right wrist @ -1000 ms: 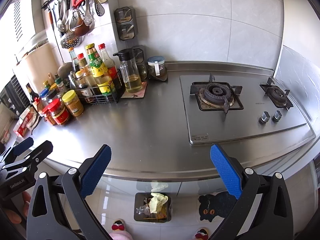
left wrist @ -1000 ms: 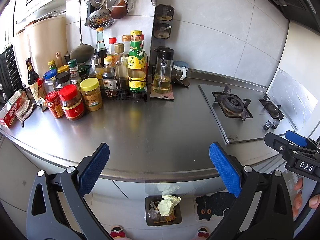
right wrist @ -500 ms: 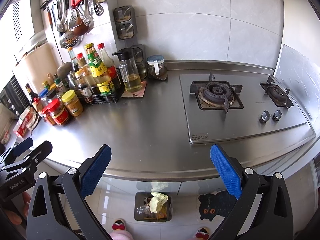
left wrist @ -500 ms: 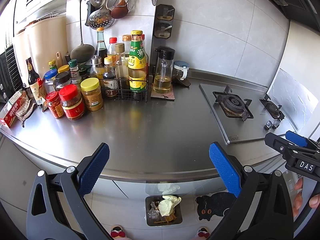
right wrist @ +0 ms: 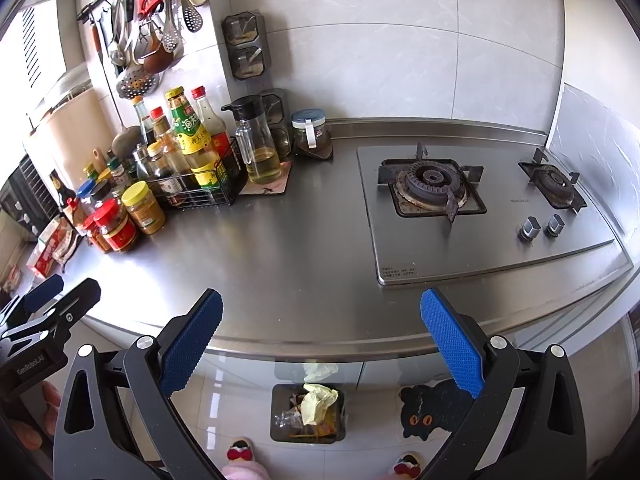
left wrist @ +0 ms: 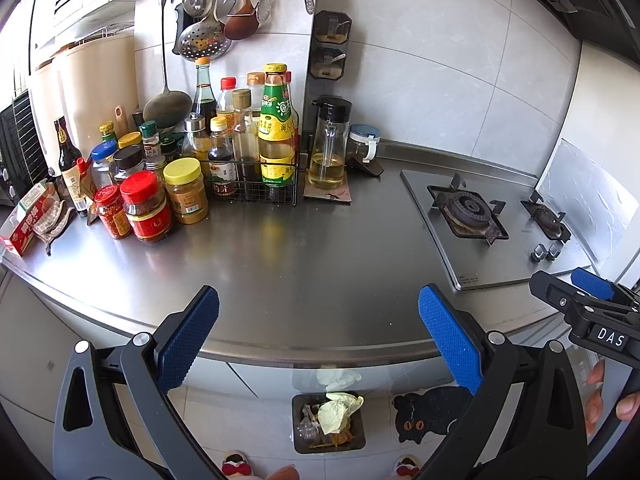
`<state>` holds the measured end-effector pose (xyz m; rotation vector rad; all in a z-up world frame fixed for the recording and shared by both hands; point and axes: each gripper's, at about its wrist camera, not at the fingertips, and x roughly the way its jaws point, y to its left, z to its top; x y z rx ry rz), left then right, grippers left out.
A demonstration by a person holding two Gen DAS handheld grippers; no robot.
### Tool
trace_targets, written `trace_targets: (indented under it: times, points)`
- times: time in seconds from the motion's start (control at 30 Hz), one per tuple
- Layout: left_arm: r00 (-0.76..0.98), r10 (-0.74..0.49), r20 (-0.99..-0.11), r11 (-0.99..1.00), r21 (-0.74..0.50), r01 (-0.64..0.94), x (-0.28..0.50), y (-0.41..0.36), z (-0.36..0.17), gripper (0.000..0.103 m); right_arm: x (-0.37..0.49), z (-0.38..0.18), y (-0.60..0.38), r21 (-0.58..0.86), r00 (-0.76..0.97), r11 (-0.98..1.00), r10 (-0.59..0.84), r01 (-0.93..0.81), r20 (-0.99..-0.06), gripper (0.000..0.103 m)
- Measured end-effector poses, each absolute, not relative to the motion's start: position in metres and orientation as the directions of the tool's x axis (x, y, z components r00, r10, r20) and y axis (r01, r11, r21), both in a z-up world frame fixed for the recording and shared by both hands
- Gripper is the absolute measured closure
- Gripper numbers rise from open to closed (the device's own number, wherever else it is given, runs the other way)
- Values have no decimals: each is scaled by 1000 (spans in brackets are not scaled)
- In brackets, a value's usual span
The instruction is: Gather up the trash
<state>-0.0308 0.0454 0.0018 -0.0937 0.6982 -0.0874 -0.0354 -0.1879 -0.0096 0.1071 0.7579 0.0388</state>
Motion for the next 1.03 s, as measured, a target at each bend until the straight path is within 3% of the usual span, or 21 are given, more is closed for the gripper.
trace_targets:
  times: [0.77,1.03]
  points:
    - [739,-135,-660,986,-164,34,-29,55,-2,8,-31,-14,-184,128,706,992,89,2,-702,3]
    - [753,-88,-652,996,-78,49,-31,45,0,8,-30,-14,-184,120,700,993,85,0,-709,3]
